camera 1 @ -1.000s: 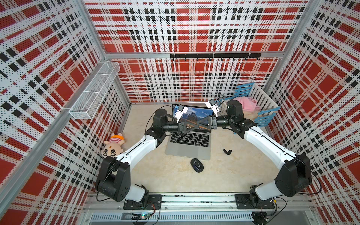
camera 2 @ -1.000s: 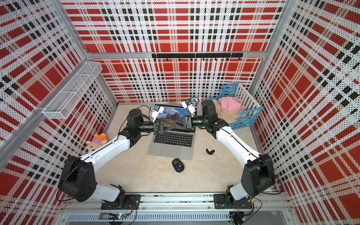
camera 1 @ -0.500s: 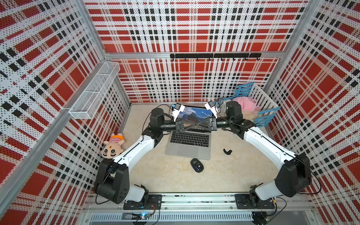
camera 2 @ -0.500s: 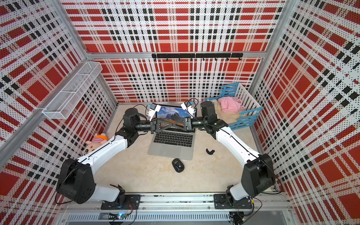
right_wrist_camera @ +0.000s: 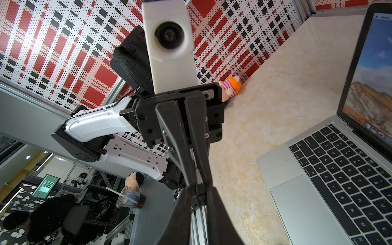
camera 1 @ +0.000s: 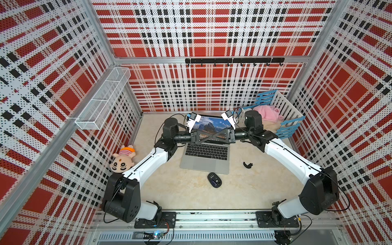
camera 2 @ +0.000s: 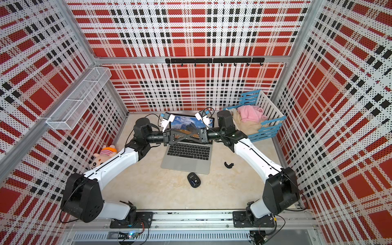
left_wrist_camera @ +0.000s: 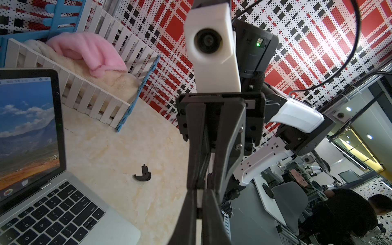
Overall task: Remove the wireless mouse receiver from the laptop
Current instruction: Adjust the USB plug.
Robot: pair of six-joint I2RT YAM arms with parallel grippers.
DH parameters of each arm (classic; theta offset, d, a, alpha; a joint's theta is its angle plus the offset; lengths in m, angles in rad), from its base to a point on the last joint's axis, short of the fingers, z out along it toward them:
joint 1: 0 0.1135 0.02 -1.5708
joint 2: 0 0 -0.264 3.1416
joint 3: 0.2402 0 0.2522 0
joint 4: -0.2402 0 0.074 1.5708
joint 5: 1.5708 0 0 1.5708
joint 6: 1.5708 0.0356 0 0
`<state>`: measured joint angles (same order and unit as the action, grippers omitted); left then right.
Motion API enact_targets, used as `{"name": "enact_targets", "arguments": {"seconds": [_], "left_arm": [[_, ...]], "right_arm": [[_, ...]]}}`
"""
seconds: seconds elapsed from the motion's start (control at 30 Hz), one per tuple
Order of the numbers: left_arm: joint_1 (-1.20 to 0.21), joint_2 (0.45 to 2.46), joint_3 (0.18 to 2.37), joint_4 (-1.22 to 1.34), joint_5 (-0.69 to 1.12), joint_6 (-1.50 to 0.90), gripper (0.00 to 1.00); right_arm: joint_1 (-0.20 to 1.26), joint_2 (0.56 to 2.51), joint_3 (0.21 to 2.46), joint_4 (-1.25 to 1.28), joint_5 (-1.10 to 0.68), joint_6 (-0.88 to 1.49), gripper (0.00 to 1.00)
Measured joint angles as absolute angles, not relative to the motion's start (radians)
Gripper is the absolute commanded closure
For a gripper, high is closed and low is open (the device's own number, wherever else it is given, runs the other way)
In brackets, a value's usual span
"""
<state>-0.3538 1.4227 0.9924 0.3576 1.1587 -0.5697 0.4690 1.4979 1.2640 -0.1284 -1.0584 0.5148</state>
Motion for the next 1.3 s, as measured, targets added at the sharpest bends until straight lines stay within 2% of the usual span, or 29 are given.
{"name": "enact_targets", "arguments": {"seconds": [0.17, 0.37, 0.43, 0.47, 0.5, 0.53, 0.6, 0.77, 1.3], "left_arm": [[-0.352, 1.418, 0.99, 0.36, 1.163, -0.572, 1.0], [-0.352, 1.417, 0.987, 0.36, 1.163, -0.572, 1.0], [-0.352, 1.417, 0.986, 0.362, 1.163, -0.573, 1.0], [-0.351, 1.417, 0.984, 0.364, 1.163, -0.574, 0.98], [-0.35, 1.417, 0.983, 0.366, 1.163, -0.575, 0.89], [-0.349, 1.417, 0.983, 0.368, 1.163, -0.576, 0.83], [-0.349, 1.417, 0.981, 0.371, 1.163, -0.577, 0.78], [-0.344, 1.414, 0.971, 0.374, 1.164, -0.577, 0.74], [-0.297, 1.379, 0.963, 0.373, 1.17, -0.578, 0.73]], "right_arm": [[0.468, 1.498, 1.26, -0.121, -1.059, 0.518, 0.91], [0.469, 1.498, 1.25, -0.098, -1.06, 0.532, 0.9], [0.469, 1.498, 1.246, -0.088, -1.063, 0.546, 0.93], [0.469, 1.499, 1.244, -0.083, -1.063, 0.551, 0.97], [0.469, 1.5, 1.243, -0.078, -1.064, 0.556, 0.97], [0.469, 1.5, 1.243, -0.075, -1.063, 0.56, 0.97], [0.471, 1.5, 1.242, -0.068, -1.063, 0.568, 0.97], [0.476, 1.5, 1.242, -0.06, -1.063, 0.57, 0.98], [0.484, 1.5, 1.239, -0.058, -1.053, 0.569, 0.99]]}}
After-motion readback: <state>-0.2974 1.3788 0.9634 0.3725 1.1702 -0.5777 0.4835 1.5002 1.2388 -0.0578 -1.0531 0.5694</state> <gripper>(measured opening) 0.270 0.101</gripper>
